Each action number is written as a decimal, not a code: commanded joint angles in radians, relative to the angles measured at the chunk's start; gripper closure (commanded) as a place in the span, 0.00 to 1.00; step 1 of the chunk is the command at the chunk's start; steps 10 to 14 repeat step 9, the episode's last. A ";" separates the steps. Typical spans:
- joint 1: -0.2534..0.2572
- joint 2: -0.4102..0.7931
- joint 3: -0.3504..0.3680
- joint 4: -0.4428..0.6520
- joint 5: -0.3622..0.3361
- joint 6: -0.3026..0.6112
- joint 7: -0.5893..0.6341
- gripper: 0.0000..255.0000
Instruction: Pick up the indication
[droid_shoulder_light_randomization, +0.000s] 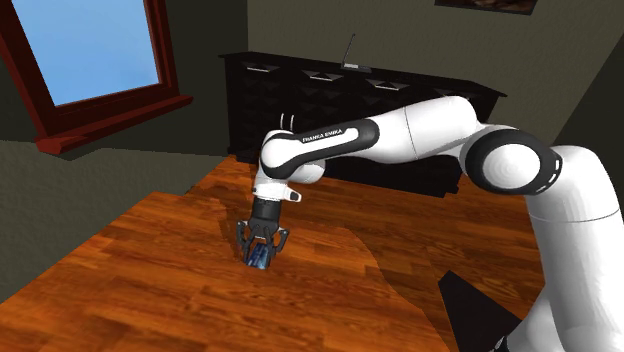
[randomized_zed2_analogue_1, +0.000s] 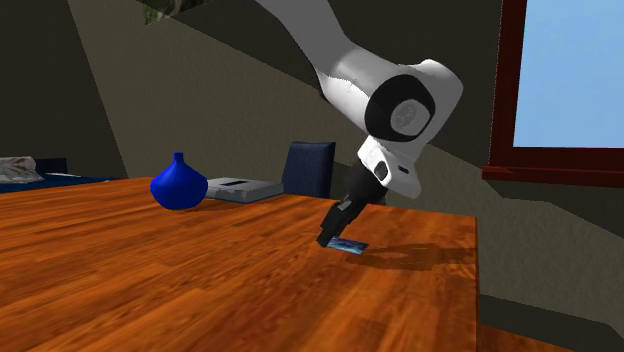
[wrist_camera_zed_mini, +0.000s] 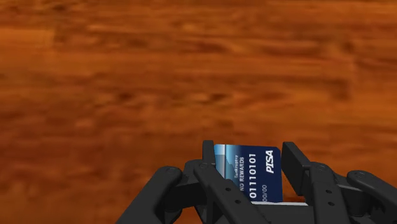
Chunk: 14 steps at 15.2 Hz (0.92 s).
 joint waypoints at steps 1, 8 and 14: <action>-0.001 -0.015 0.002 0.002 0.002 -0.015 0.009 1.00; -0.005 -0.049 0.006 0.032 0.002 -0.072 0.035 1.00; -0.005 -0.049 0.006 0.032 0.002 -0.072 0.035 1.00</action>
